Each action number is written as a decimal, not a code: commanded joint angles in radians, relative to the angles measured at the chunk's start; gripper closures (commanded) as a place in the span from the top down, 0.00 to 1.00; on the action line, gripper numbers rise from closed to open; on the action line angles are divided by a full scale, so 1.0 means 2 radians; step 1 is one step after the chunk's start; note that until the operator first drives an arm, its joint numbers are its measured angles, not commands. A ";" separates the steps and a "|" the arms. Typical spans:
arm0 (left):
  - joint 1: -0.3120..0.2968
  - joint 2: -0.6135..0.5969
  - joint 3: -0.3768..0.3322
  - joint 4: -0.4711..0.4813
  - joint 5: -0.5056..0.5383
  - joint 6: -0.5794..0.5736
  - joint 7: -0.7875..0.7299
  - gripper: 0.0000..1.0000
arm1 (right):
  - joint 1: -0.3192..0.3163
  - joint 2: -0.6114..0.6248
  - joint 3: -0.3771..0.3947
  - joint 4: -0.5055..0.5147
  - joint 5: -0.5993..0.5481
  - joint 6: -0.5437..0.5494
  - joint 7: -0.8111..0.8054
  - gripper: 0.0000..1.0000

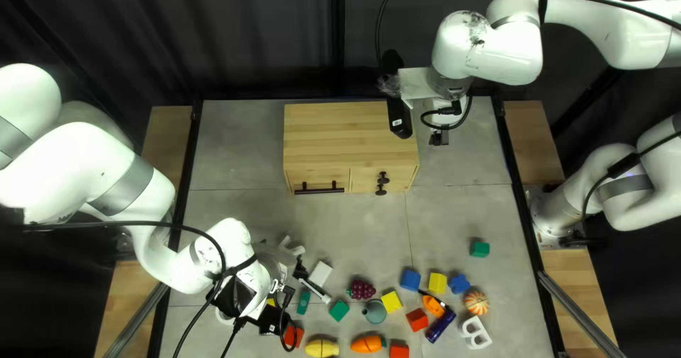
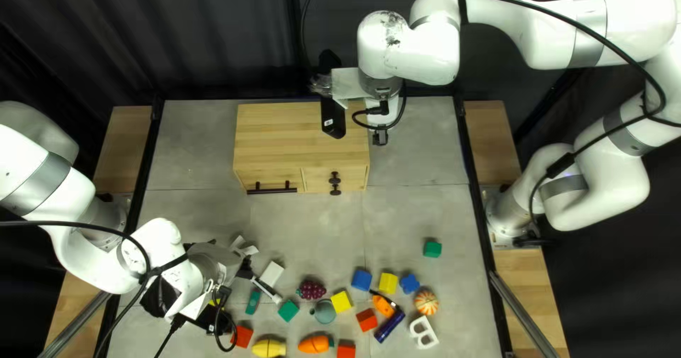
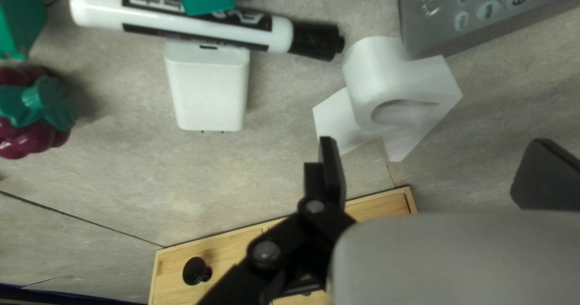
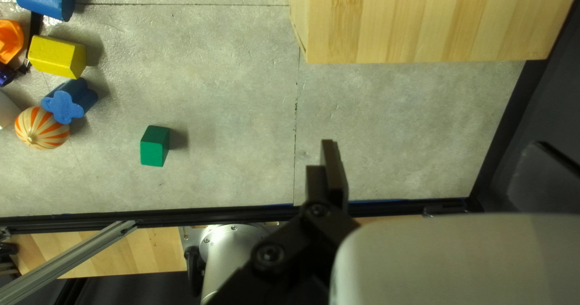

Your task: Open drawers and place objects into drawer and close

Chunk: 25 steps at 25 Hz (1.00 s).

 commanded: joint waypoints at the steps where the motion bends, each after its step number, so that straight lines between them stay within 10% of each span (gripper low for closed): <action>1: 0.000 0.000 0.000 0.000 0.000 0.000 0.000 1.00 | 0.000 0.000 0.000 0.000 0.000 0.000 0.000 1.00; 13: 0.001 0.013 -0.006 0.097 -0.110 0.153 0.170 1.00 | 0.000 0.000 0.000 0.000 0.000 0.000 0.000 1.00; 25: -0.004 -0.017 -0.012 0.000 -0.029 0.007 0.241 1.00 | 0.000 0.000 0.000 0.000 0.000 0.000 0.000 1.00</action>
